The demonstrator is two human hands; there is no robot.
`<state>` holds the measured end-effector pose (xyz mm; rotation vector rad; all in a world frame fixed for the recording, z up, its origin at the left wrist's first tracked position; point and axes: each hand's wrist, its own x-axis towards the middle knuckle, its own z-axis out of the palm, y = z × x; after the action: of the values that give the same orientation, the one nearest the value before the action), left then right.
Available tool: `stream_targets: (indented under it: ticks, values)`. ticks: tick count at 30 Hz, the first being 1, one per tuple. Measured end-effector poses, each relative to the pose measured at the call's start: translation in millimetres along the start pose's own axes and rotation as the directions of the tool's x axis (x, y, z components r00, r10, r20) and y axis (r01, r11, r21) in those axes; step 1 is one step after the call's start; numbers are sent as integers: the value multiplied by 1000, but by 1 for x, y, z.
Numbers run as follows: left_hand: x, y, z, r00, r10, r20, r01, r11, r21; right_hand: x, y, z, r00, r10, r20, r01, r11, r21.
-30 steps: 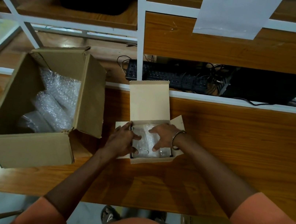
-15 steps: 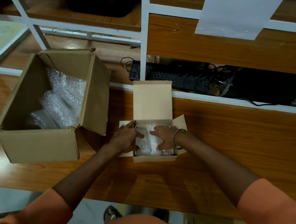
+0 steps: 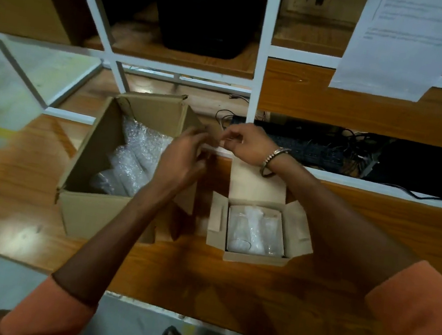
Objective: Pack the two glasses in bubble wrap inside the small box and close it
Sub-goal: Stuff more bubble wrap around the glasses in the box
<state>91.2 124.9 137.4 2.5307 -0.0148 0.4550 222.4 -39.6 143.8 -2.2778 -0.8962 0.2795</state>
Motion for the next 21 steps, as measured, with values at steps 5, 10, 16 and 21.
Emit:
stream_targets:
  ticks: [5, 10, 16, 21]
  values:
    - [-33, -78, -50, 980, -169, -104, 186, 963, 194, 31, -44, 36, 993, -105, -53, 105, 994, 6]
    - [-58, -124, -83, 974, -196, -116, 221, 938, 267, 54, -93, 74, 962, -204, 183, 222, 971, -85]
    - [-80, -159, -93, 959, -259, -112, 282, 868, 408, 89, -123, 135, 897, -72, 436, 297, 829, -474]
    - [-74, -159, -88, 962, -248, -112, 272, 889, 367, 102, -133, 170, 766, 292, 573, 119, 811, -573]
